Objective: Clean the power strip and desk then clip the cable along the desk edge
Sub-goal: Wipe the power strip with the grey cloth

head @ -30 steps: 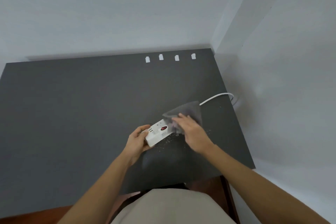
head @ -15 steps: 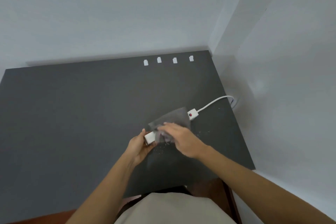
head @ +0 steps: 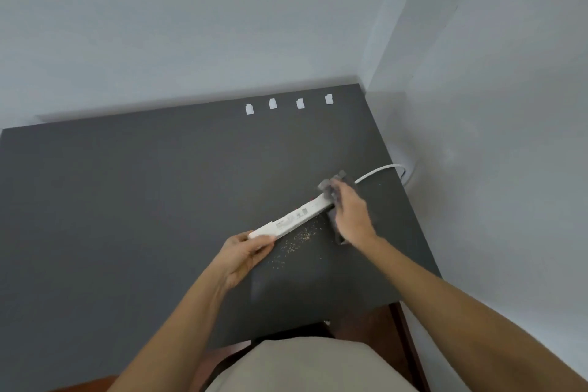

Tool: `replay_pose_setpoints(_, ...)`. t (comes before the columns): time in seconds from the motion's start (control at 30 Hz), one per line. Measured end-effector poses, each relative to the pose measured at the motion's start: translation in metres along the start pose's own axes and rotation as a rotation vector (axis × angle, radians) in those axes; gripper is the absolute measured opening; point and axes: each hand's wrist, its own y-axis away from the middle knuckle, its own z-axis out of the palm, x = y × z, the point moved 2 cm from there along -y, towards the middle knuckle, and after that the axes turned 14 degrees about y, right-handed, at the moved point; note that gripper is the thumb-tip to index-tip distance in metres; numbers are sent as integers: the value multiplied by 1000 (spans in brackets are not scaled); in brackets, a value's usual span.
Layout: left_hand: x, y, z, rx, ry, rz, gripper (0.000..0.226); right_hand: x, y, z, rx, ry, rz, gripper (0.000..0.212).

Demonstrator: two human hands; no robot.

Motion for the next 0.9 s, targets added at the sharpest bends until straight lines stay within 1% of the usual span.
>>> replay_pose_setpoints(0.07,5,1,-4,26,-227,81,58,-3,10,7,-155,-21,-186,45)
replay_pose_setpoints(0.1,9,2,-6,26,-293,126,67,-1,12,5,-198,-47,-228,44)
replay_pose_setpoints(0.17,16,4,-7,-9,-329,216,83,8,3,-9,-209,-47,-226,43)
replay_pose_setpoints(0.2,19,6,-5,-45,-317,244,86,10,-3,-16,-216,-32,-207,42)
replay_pose_setpoints(0.3,25,16,14,-149,-295,333,83,0,-28,-40,-171,-51,-142,38)
replay_pose_setpoints(0.4,38,29,36,-232,-355,433,82,-8,-51,-61,-70,6,-132,52)
replay_pose_setpoints(0.47,49,37,45,-282,-450,491,82,-6,-58,-70,-89,64,-121,54)
replay_pose_setpoints(0.53,63,45,52,-318,-612,568,80,3,-61,-78,-148,129,-155,56)
replay_pose_setpoints(0.6,79,47,54,-323,-797,667,79,21,-66,-91,-187,175,-180,55)
replay_pose_setpoints(0.63,88,47,51,-313,-852,690,80,33,-70,-101,-167,172,-163,54)
replay_pose_setpoints(0.73,110,44,37,-275,-899,708,79,73,-81,-140,-23,215,-37,48)
replay_pose_setpoints(0.8,118,40,32,-259,-899,709,77,88,-92,-156,42,265,71,51)
replay_pose_setpoints(0.83,119,36,31,-249,-889,713,77,88,-97,-157,40,259,115,54)
replay_pose_setpoints(0.87,119,31,33,-240,-875,719,77,80,-103,-149,3,221,135,54)
replay_pose_setpoints(0.9,117,25,38,-232,-863,713,78,65,-105,-136,-60,171,108,51)
